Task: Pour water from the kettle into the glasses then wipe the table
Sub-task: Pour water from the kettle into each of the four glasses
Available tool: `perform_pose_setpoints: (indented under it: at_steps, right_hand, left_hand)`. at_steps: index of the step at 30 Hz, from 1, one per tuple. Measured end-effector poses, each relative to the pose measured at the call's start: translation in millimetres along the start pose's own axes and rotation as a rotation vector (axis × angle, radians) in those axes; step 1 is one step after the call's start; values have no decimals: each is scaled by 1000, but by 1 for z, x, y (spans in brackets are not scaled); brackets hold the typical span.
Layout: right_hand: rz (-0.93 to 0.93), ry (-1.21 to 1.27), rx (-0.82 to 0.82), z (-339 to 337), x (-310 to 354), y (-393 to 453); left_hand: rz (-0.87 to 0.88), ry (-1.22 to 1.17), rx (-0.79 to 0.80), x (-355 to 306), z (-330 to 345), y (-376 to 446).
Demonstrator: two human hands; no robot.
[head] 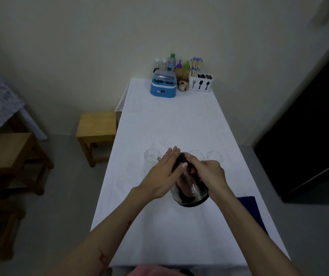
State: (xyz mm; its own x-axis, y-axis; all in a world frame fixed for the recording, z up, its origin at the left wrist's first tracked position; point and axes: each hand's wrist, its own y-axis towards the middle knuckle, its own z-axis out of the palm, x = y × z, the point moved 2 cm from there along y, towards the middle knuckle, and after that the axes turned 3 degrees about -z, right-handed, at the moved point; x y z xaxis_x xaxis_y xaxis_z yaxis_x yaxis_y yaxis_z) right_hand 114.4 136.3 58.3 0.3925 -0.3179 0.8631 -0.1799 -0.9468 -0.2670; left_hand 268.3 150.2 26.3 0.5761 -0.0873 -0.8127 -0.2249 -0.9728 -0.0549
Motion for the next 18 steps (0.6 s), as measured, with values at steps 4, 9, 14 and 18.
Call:
perform_pose_setpoints:
  at_steps: [4, 9, 14, 18]
  right_hand:
    - [2, 0, 3, 1, 2, 0]
    - [1, -5, 16, 1, 5, 0]
    - [-5, -16, 22, 0, 7, 1]
    - [-9, -17, 26, -1, 9, 2]
  left_hand:
    - [-3, 4, -14, 1, 1, 1]
    - [-3, 9, -26, 3, 5, 2]
    - [-7, -1, -35, 5, 9, 4]
    - [-12, -3, -37, 5, 9, 6]
